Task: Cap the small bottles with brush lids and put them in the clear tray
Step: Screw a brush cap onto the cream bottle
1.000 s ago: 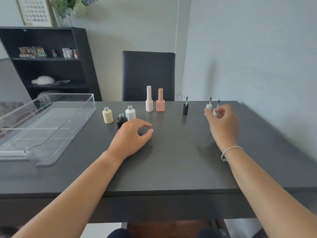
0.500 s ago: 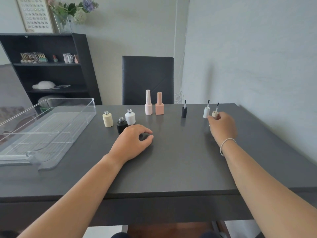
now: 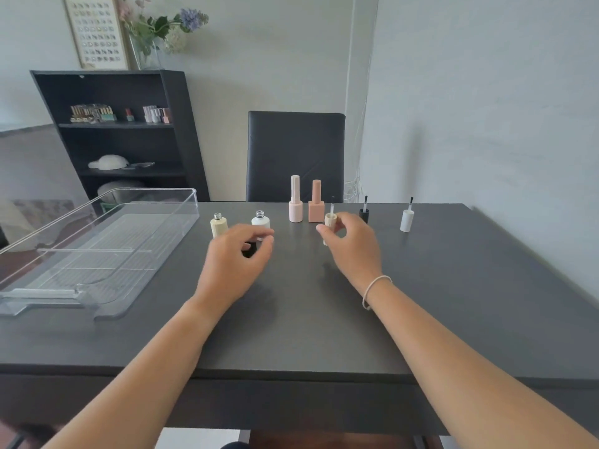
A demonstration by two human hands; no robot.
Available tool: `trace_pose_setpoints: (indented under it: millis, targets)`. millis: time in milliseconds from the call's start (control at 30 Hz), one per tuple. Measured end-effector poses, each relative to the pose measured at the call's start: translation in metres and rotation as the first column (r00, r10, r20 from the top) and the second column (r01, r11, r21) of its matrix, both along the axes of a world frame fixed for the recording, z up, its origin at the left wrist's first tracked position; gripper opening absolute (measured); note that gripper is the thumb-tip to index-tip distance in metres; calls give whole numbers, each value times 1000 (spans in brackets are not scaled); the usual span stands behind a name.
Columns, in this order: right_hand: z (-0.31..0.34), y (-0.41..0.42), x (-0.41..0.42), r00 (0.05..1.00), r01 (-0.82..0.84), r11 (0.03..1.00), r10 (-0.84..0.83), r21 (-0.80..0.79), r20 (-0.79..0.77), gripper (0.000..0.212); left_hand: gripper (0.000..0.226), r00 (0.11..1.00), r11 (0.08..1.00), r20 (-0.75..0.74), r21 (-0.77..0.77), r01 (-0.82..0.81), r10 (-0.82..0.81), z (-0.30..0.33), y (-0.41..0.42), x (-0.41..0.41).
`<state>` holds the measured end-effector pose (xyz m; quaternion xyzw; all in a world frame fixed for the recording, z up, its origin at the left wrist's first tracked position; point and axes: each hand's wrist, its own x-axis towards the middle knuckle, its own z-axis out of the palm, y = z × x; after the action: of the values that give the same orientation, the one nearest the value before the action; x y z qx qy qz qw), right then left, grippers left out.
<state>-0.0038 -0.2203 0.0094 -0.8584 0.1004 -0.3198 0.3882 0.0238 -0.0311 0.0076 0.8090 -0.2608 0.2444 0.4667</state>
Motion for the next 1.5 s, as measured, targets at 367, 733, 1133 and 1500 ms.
trace_pose_setpoints:
  millis: [367,733,1133,1500]
  targets:
    - [-8,2,2,998,-55,998,55,-24,-4,22,55,903,947,-288,115,-299,320,-5,52,72]
    - [-10,1,4,997,-76,997,76,-8,1,21,35,897,966,-359,75,-247,257,-10,49,95]
    - [-3,-2,1,991,-126,986,129,111,-27,25,21,998,940,-60,-341,-32,12,36,6,25]
    - [18,-23,-18,939,-345,875,315,339,141,10,24,975,987,-153,-16,162,-162,-1,-32,20]
